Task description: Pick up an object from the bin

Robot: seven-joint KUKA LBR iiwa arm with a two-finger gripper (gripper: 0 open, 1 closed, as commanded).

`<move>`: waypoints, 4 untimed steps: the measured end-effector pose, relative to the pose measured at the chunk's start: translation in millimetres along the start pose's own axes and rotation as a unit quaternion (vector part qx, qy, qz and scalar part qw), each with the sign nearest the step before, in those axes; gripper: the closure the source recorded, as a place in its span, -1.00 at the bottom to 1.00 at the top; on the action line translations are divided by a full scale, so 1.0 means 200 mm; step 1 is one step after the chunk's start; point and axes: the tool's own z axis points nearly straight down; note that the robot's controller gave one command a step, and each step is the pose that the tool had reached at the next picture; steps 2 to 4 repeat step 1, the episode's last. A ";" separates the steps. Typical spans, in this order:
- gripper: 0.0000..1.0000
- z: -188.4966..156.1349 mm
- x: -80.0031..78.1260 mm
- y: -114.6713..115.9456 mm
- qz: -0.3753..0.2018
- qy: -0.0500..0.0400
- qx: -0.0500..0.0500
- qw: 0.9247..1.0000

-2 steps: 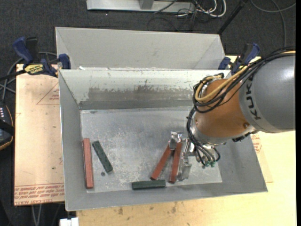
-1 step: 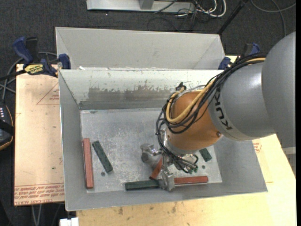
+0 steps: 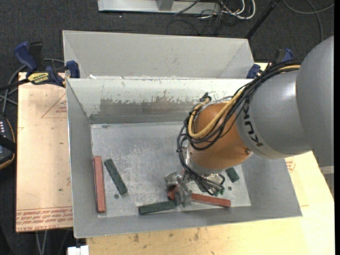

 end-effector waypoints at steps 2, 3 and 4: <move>1.00 -0.72 0.09 -0.01 0.024 -0.004 0.002 1.000; 1.00 -0.72 0.09 -0.01 0.024 -0.004 0.002 1.000; 1.00 -0.72 0.09 -0.01 0.024 -0.004 0.002 1.000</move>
Offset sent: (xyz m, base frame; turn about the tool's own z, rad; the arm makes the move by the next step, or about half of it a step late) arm -0.0182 -0.0096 0.1410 0.0464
